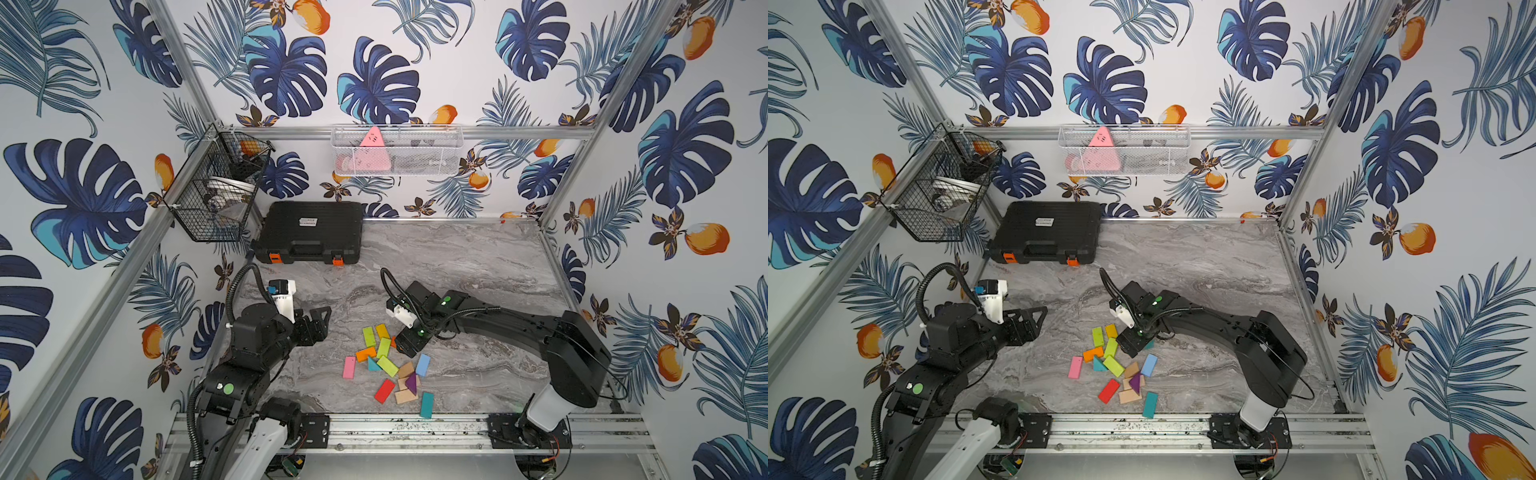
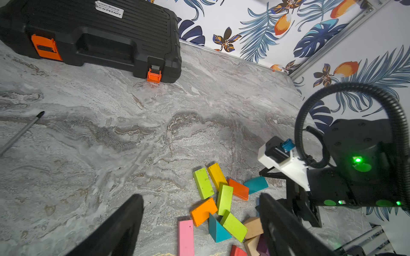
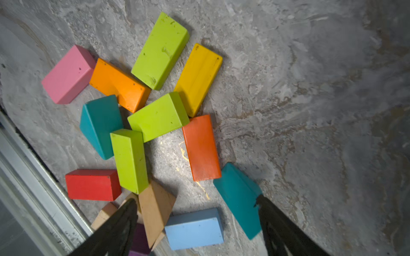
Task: Assemble a piece of candy with building blocks
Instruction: Pick up the building block from the center of the board.
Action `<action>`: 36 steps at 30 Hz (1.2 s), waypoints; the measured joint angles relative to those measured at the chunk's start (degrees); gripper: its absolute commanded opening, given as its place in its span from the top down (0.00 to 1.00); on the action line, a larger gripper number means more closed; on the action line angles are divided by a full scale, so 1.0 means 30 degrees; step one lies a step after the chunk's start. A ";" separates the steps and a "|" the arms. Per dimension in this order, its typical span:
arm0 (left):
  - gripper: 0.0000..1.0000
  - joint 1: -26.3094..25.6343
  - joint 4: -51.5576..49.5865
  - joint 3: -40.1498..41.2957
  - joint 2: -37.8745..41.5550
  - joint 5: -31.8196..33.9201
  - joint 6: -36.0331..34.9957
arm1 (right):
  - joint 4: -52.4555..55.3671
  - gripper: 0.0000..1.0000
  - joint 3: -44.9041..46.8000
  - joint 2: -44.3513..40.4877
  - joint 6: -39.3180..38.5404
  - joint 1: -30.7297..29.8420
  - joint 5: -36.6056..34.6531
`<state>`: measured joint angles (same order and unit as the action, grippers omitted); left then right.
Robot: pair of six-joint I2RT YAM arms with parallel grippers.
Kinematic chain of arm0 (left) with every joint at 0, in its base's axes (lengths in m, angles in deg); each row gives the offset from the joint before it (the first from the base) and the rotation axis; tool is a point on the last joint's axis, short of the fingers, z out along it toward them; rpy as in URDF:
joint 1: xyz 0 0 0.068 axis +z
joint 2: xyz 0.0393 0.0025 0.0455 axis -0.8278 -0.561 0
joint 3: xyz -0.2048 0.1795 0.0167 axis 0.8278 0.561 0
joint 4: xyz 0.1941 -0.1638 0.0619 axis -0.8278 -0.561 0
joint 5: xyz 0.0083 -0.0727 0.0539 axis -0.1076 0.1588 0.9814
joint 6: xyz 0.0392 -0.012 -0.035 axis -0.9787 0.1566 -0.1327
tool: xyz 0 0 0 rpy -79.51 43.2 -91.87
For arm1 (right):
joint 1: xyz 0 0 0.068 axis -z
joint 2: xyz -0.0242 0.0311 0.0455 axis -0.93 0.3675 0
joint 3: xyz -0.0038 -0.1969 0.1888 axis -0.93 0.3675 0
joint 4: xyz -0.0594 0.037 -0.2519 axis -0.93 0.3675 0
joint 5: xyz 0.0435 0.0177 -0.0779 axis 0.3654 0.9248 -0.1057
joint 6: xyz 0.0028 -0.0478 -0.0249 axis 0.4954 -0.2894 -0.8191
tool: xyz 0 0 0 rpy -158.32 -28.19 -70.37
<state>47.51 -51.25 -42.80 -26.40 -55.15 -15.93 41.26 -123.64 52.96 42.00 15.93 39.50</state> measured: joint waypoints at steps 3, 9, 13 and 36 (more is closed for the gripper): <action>0.14 0.0102 -0.0007 0.0022 0.0073 0.0000 0.0000 | 0.0109 0.17 -0.0517 0.1180 -0.0379 -0.0248 -0.0364; 0.14 0.0211 -0.0007 0.0022 0.0197 0.0051 0.0000 | 0.0240 0.21 -0.1311 0.2958 -0.0874 -0.0729 -0.0940; 0.14 0.0284 -0.0007 0.0029 0.0277 0.0051 0.0000 | 0.0350 0.25 -0.1851 0.3978 -0.1129 -0.0984 -0.1377; 0.14 0.0350 -0.0007 0.0058 0.0248 0.0066 0.0000 | 0.0466 0.68 -0.2681 0.4954 -0.2113 -0.1370 -0.2412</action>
<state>48.56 -51.27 -42.63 -25.66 -54.96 -15.93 42.66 -131.68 67.82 35.66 11.82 32.26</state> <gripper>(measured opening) 0.862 0.330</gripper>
